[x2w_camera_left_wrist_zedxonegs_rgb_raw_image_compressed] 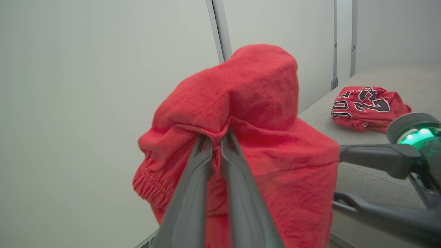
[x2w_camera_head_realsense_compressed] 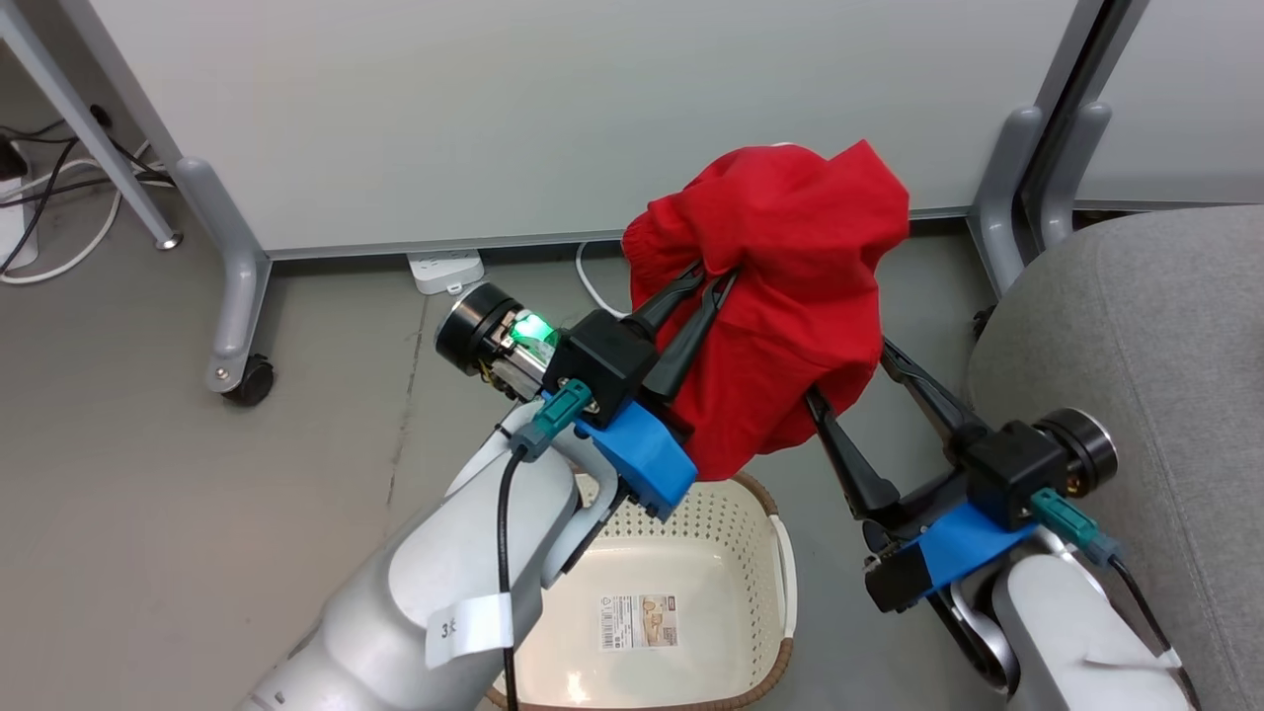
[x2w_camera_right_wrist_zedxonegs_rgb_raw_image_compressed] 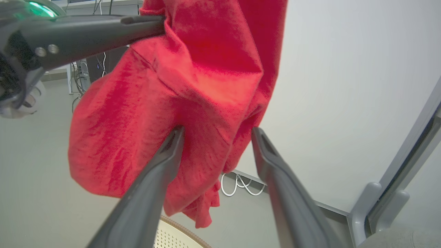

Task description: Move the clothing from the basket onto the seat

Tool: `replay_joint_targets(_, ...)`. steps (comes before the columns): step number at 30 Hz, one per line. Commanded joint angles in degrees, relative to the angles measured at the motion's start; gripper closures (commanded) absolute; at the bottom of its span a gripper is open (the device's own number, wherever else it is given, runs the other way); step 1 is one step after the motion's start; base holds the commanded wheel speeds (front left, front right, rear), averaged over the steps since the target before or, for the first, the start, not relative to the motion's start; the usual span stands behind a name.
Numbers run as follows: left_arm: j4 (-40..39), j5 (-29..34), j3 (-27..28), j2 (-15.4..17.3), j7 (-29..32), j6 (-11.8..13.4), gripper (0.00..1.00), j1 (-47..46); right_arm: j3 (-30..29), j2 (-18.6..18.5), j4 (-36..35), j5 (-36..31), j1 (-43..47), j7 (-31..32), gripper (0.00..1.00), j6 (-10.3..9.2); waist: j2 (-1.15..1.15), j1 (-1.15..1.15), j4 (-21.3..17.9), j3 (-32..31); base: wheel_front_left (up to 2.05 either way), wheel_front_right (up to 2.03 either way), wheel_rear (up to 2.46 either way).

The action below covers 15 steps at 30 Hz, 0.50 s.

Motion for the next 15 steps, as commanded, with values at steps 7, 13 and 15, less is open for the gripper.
replay_joint_targets(7, 0.3, 0.8, -0.3, -1.0, -0.2, -0.5, 1.00, -1.5, 2.3, 0.7, 4.4, 0.1, -5.5, -0.2, 0.00, 0.01, 0.00, 0.00, 0.8, 1.0, 0.00, 0.00, 0.00)
replay_joint_targets(13, 0.8, 1.1, 0.0, -1.5, -0.2, -1.1, 1.00, -1.8, 3.4, 1.1, 5.6, 1.2, -7.9, -0.2, 1.00, 0.01, 0.00, 0.00, 0.9, 1.3, 0.00, 0.00, 0.00)
replay_joint_targets(15, 0.9, 1.2, 0.1, -1.6, -0.2, -1.1, 1.00, -1.7, 3.6, 1.2, 5.6, 1.6, -8.4, -0.2, 1.00, 0.01, 0.00, 0.00, 0.9, 1.2, 0.00, 0.00, 0.00)
